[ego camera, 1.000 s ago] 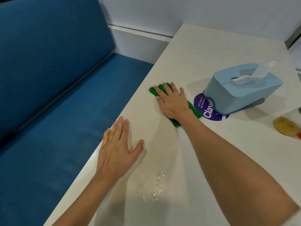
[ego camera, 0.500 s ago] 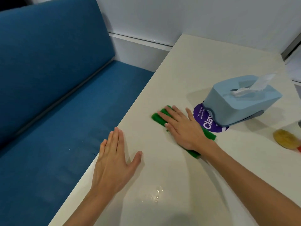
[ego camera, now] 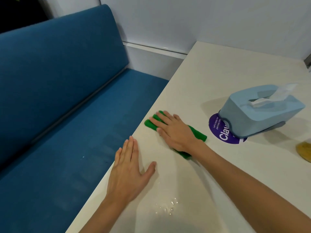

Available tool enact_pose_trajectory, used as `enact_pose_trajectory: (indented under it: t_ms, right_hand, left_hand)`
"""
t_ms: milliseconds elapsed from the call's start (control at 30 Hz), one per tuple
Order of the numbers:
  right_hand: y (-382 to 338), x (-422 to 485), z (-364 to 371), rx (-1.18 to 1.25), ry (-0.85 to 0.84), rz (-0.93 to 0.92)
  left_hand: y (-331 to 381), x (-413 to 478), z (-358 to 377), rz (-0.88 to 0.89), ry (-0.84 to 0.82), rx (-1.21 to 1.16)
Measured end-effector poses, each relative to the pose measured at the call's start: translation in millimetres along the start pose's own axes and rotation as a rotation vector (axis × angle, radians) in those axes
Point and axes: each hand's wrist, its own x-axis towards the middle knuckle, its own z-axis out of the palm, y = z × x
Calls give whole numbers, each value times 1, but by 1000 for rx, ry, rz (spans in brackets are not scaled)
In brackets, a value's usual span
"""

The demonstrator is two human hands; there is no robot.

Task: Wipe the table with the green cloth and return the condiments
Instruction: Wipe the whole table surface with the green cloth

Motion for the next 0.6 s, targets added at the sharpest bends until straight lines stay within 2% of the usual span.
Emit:
enact_pose_trajectory:
  t_ms: [67, 133, 267, 367, 433, 600]
  right_hand:
    - [9, -32, -2, -2, -33, -122]
    - [31, -49, -7, -11, -57, -110]
    - [56, -22, -10, -19, 31, 226]
    - [31, 8, -2, -16, 74, 435]
    - [2, 12, 4, 7, 70, 394]
    - [-42, -60, 7, 32, -5, 69]
  left_hand:
    - [-1, 0, 0, 1, 2, 0]
    - [2, -1, 2, 4, 3, -4]
    - [3, 0, 2, -5, 6, 1]
    - [4, 2, 2, -11, 10, -6]
    - [3, 3, 1, -17, 16, -36]
    - [-2, 3, 0, -2, 4, -110]
